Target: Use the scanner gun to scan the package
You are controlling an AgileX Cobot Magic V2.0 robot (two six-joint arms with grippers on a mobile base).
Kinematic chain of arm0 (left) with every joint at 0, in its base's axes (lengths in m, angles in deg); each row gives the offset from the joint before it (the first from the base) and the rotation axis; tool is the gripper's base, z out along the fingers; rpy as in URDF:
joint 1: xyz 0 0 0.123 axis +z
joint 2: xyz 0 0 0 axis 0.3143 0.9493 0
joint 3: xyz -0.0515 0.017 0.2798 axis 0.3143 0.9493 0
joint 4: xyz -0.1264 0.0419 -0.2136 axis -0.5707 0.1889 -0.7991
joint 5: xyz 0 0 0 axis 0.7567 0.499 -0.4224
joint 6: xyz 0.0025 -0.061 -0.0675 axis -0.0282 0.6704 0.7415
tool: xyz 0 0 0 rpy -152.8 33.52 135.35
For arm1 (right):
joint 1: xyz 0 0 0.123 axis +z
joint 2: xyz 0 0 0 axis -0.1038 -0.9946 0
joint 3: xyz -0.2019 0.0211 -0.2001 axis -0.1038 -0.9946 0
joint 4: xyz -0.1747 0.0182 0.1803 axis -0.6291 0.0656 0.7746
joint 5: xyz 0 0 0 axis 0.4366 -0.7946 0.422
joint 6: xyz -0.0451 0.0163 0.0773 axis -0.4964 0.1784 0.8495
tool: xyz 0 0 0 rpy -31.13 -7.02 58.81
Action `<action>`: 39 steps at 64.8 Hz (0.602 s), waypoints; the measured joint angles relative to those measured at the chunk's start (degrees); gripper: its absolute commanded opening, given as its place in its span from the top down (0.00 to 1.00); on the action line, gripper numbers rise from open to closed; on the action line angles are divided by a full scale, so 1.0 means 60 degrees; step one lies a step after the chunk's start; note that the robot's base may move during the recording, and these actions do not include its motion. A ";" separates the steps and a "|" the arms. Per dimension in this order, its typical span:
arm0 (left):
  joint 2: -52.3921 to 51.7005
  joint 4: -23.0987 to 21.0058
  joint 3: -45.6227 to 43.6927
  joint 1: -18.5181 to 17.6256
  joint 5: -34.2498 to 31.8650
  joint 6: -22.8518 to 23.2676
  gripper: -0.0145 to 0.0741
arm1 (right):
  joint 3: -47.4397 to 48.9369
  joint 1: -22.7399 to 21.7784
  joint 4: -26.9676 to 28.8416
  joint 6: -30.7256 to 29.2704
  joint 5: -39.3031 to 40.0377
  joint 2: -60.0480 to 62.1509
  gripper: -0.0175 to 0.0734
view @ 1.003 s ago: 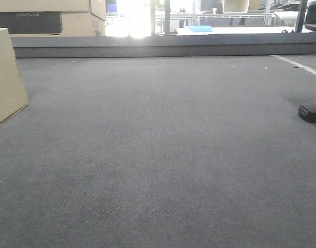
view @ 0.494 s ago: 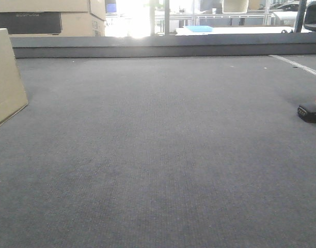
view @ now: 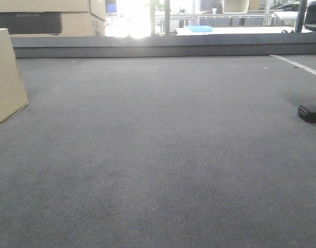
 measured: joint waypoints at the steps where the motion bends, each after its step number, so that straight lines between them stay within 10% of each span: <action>1: 0.0000 0.0000 0.0000 0.0000 0.0000 0.0000 0.96 | 0.0000 0.0000 0.0000 0.0000 0.0000 0.0000 0.99; 39: 0.0000 0.0000 0.0000 0.0000 0.0000 0.0000 0.96 | 0.0000 0.0000 0.0000 0.0000 0.0000 0.0000 0.99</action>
